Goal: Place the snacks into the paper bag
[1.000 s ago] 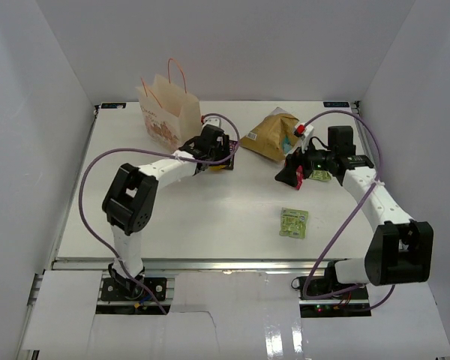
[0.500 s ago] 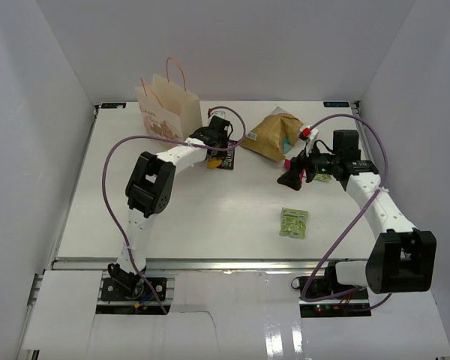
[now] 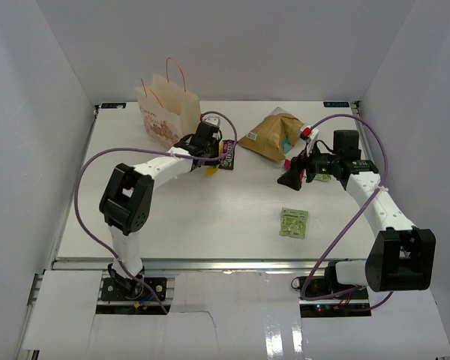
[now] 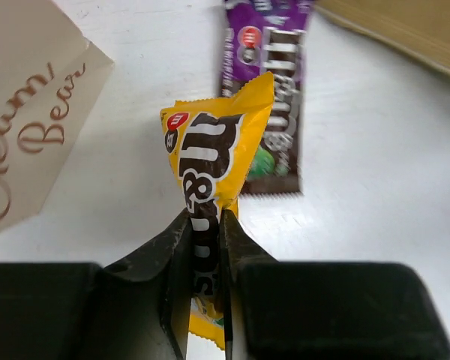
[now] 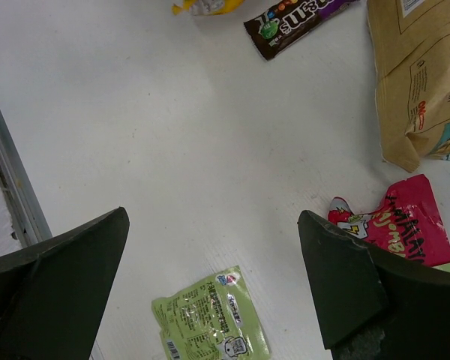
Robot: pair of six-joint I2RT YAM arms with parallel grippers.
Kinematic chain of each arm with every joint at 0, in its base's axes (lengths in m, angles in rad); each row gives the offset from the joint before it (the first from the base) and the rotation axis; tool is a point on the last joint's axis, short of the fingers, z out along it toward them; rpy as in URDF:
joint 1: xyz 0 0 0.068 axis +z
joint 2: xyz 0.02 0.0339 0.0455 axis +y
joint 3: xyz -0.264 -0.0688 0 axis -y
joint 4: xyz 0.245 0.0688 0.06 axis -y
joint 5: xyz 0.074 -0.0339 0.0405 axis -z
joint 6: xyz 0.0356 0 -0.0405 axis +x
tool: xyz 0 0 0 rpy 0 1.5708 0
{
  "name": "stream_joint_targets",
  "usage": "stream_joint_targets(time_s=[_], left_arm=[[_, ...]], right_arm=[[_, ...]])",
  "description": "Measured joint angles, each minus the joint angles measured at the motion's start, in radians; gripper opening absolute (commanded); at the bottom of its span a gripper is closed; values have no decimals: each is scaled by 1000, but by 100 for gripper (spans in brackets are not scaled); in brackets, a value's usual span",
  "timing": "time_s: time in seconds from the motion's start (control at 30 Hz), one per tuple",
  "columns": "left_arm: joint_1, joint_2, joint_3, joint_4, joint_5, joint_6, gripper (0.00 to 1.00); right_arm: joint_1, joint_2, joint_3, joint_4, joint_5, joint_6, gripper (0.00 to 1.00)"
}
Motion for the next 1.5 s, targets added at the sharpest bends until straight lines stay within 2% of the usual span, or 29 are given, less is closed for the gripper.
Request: stream_joint_targets(time_s=[0.17,0.33,0.53,0.67,0.93,1.0,1.13,1.17,1.23,1.27,1.37,1.5], left_arm=[[-3,-224,-57,45,61,2,22],[17,-352,67,82,48,-8,22],[130,-354,233,80,-53,-67,21],[208,-304,327,48,-116,-109,21],[238,-195,415,5,-161,-164,22],[247,-167,428,-3,-159,-181,26],[274,-130,435,-24,-154,-204,55],[280,-126,435,-28,-150,-207,59],[290,-123,435,-37,-141,-214,64],[293,-123,435,-38,-137,-216,65],[293,-127,434,-29,-98,-218,66],[292,-184,354,53,29,-214,70]], right_arm=[[0,3,0,0,-2,0,100],[0,12,0,0,-2,0,100],[0,12,0,1,-2,0,100],[0,12,0,1,-2,0,100],[0,12,0,4,-1,0,100],[0,12,0,4,-1,0,100],[0,12,0,5,1,0,100],[0,12,0,5,2,0,100],[0,14,0,4,8,-1,100],[0,18,0,4,12,-1,96],[0,37,0,1,48,5,92],[23,96,27,-46,205,43,86]])
